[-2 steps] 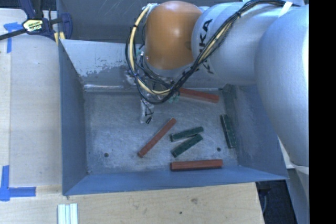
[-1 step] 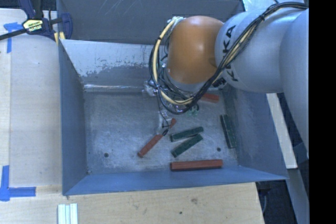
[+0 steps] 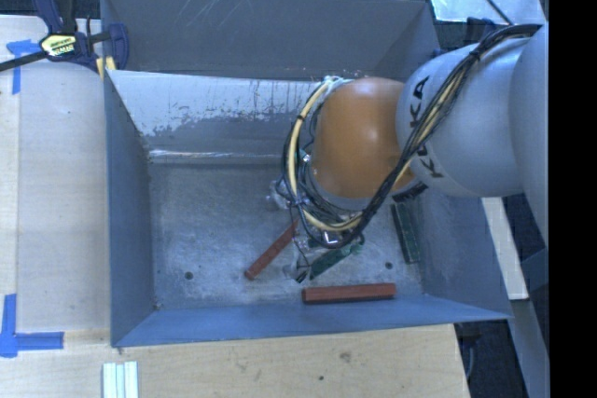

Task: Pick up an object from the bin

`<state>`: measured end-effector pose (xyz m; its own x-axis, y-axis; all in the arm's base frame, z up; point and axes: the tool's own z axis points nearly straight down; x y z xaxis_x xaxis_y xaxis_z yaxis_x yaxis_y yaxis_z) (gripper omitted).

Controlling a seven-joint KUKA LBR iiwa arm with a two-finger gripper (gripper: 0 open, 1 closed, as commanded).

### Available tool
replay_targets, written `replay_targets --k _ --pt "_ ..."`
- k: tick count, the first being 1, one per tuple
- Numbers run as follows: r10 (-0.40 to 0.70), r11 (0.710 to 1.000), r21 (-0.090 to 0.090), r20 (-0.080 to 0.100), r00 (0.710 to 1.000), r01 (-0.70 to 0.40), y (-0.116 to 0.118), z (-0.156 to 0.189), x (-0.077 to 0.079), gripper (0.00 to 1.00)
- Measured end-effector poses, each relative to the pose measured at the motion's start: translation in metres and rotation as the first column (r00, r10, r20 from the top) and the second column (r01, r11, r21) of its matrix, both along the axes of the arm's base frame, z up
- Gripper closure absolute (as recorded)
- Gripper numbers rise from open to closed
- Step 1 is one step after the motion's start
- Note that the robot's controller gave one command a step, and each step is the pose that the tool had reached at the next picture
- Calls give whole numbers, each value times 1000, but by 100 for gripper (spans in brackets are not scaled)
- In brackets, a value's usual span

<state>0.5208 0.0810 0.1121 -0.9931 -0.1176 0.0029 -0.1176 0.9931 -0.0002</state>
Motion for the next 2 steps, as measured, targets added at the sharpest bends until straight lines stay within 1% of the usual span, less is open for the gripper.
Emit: replay_targets --k 1,2 --pt "-1 1000 0 0 1000 1 12 -45 -7 0" --pt "-3 1000 2 7 1000 3 12 -41 -5 100"
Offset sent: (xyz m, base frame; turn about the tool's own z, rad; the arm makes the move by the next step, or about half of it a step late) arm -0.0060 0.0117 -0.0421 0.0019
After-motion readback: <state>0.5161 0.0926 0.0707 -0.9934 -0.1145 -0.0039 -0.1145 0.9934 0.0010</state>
